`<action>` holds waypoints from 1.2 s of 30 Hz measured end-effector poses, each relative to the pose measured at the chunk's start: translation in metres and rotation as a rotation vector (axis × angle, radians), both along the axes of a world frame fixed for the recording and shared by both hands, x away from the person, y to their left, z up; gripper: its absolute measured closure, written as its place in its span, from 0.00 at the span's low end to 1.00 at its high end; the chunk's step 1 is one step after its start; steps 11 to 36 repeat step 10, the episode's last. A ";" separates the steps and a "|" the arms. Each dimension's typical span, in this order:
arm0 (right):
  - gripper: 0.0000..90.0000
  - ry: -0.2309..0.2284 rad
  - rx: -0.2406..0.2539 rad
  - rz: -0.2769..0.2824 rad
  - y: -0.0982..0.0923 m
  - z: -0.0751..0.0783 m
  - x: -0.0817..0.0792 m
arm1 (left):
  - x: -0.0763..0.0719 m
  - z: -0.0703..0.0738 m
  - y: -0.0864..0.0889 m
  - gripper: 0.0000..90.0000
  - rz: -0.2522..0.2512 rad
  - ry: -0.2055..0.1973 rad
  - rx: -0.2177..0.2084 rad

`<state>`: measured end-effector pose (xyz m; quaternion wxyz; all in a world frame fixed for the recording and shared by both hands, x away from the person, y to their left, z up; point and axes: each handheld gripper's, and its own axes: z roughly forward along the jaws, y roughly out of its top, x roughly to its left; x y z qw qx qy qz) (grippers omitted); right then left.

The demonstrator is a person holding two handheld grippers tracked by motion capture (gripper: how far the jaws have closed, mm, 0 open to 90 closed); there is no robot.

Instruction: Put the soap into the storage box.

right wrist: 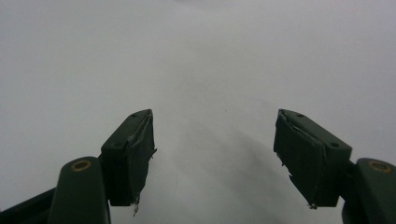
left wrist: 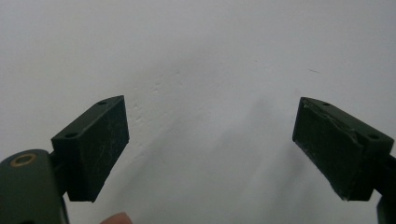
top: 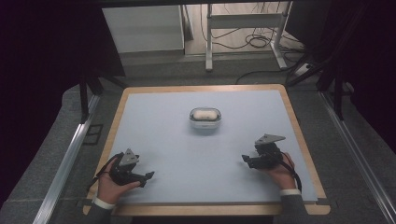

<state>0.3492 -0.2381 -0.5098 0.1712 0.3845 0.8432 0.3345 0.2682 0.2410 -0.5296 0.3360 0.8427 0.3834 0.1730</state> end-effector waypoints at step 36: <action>0.29 -0.020 0.033 0.009 0.002 0.002 -0.002 | 0.000 0.000 0.000 0.12 -0.001 -0.002 -0.003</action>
